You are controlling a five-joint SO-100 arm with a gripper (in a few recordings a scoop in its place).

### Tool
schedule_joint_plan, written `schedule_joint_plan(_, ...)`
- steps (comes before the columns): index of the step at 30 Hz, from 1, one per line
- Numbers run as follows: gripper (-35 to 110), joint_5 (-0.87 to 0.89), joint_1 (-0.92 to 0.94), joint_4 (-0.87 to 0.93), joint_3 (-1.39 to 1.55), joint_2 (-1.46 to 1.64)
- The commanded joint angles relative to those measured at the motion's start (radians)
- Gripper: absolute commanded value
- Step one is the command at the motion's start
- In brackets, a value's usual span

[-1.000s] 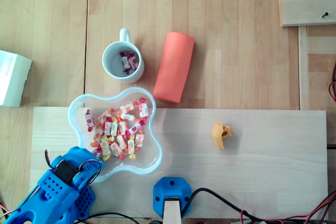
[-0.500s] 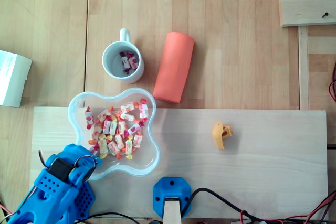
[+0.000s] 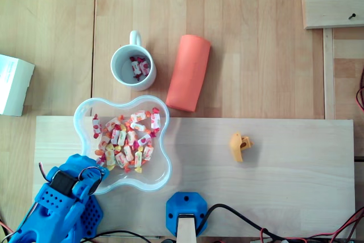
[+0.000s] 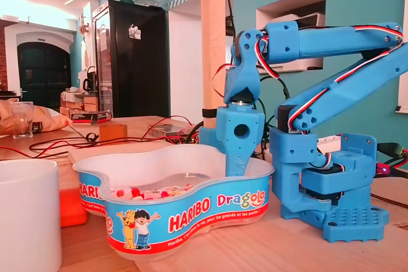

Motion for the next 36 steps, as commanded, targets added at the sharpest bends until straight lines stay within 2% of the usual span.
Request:
schedule_joint_plan(1,15,0.021,0.012,0.003,-0.044,0.012)
schedule_joint_plan(20,15,0.029,0.017,0.006,-0.176,0.012)
schedule_joint_plan(27,15,0.021,0.173,0.003,-0.12,0.011)
schedule_joint_plan(32,15,0.037,0.179,0.002,-0.086,0.011)
schedule_joint_plan(36,15,0.021,0.181,-0.078,-0.089,0.012)
